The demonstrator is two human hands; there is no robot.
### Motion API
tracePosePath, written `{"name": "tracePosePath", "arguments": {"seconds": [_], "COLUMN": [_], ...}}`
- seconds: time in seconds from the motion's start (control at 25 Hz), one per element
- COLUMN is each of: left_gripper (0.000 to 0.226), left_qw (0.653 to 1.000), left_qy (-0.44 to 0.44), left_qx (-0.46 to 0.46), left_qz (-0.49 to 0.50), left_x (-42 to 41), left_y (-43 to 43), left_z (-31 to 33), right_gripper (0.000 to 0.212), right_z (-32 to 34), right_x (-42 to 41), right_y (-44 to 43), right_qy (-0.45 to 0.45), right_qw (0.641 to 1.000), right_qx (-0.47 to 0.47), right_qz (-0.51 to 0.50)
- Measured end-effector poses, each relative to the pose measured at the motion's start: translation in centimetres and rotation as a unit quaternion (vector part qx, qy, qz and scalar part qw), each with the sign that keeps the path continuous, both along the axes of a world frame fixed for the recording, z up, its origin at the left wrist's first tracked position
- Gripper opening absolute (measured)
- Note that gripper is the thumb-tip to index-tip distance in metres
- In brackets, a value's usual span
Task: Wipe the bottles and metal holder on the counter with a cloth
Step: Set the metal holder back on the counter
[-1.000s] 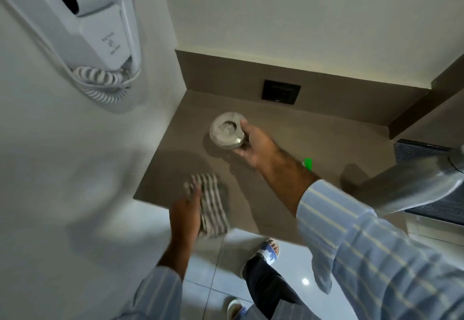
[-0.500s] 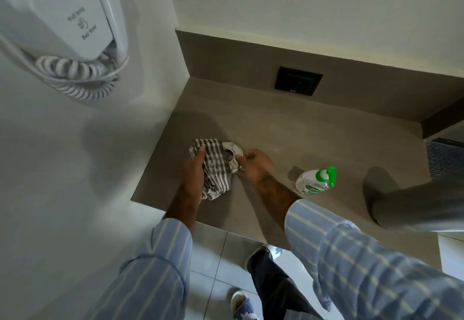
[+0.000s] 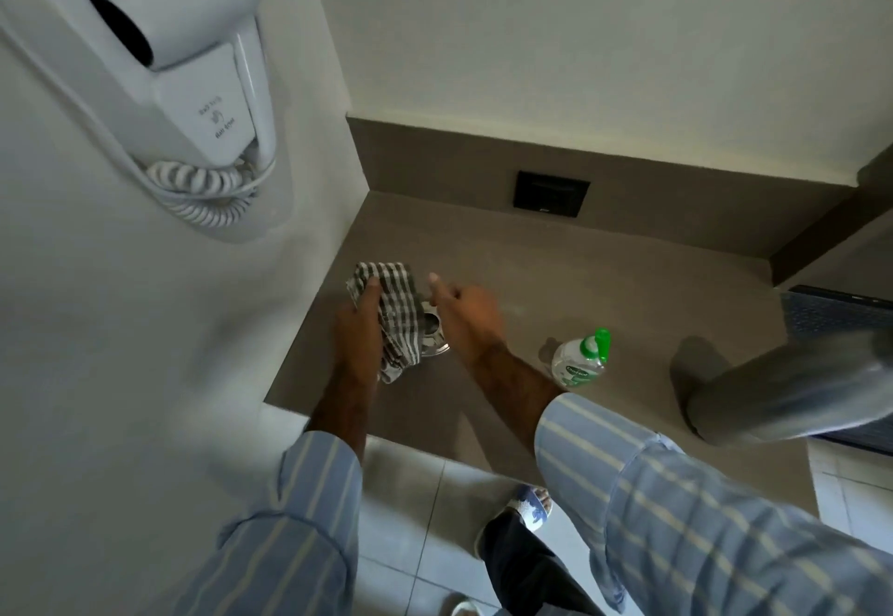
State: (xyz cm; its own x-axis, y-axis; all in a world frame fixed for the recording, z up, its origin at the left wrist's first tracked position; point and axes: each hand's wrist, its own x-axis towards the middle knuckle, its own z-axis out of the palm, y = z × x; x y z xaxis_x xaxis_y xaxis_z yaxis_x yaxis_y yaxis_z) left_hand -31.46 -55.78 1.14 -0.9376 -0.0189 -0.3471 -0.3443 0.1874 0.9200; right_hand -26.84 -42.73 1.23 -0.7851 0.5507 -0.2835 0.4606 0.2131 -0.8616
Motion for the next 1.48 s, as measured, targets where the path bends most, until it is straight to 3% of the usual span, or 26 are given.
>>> {"name": "tracePosePath", "arguments": {"seconds": [0.08, 0.2, 0.32, 0.48, 0.6, 0.76, 0.92, 1.12, 1.24, 1.36, 1.48], "left_gripper": [0.029, 0.038, 0.038, 0.027, 0.006, 0.016, 0.015, 0.025, 0.032, 0.024, 0.048], "left_qw": [0.996, 0.965, 0.938, 0.914, 0.907, 0.904, 0.907, 0.92, 0.933, 0.936, 0.939], "left_qy": [0.065, 0.051, 0.032, 0.02, 0.021, 0.035, 0.072, 0.065, 0.06, 0.034, -0.031], "left_qx": [0.047, 0.255, 0.341, 0.383, 0.339, 0.27, 0.248, 0.181, 0.085, -0.007, -0.068], "left_qz": [-0.027, -0.039, -0.052, -0.133, -0.248, -0.33, -0.332, -0.341, -0.345, -0.349, -0.336], "left_x": [1.2, 3.1, 4.6, 7.0, 9.4, 15.2, 22.4, 30.8, 33.1, 33.3, 32.6], "left_y": [0.7, 2.0, 4.2, 9.3, 13.7, 21.6, 31.1, 43.2, 49.0, 53.5, 56.5], "left_z": [4.5, 10.8, 16.3, 22.7, 26.0, 28.1, 27.1, 21.2, 14.7, 6.8, -0.2], "right_gripper": [0.053, 0.046, 0.032, 0.019, 0.012, 0.007, 0.014, 0.022, 0.027, 0.017, 0.014], "right_z": [4.2, 10.5, 15.9, 23.3, 28.2, 31.0, 29.4, 23.7, 17.2, 9.2, 1.1], "right_x": [0.7, 3.5, 7.2, 12.3, 17.6, 24.6, 31.9, 39.9, 42.8, 44.1, 43.8], "right_y": [-0.3, 0.6, 2.9, 8.8, 14.8, 22.8, 30.2, 40.8, 47.2, 52.9, 56.9], "right_qy": [0.041, 0.096, 0.107, 0.191, 0.252, 0.254, 0.201, 0.166, 0.076, 0.003, -0.064], "right_qw": [0.998, 0.966, 0.946, 0.937, 0.926, 0.909, 0.928, 0.92, 0.931, 0.934, 0.939], "right_qx": [-0.047, -0.235, -0.296, -0.293, -0.261, -0.28, -0.218, -0.144, -0.134, -0.153, -0.174], "right_qz": [-0.012, 0.042, 0.085, -0.023, -0.105, -0.178, -0.226, -0.324, -0.331, -0.324, -0.288]}}
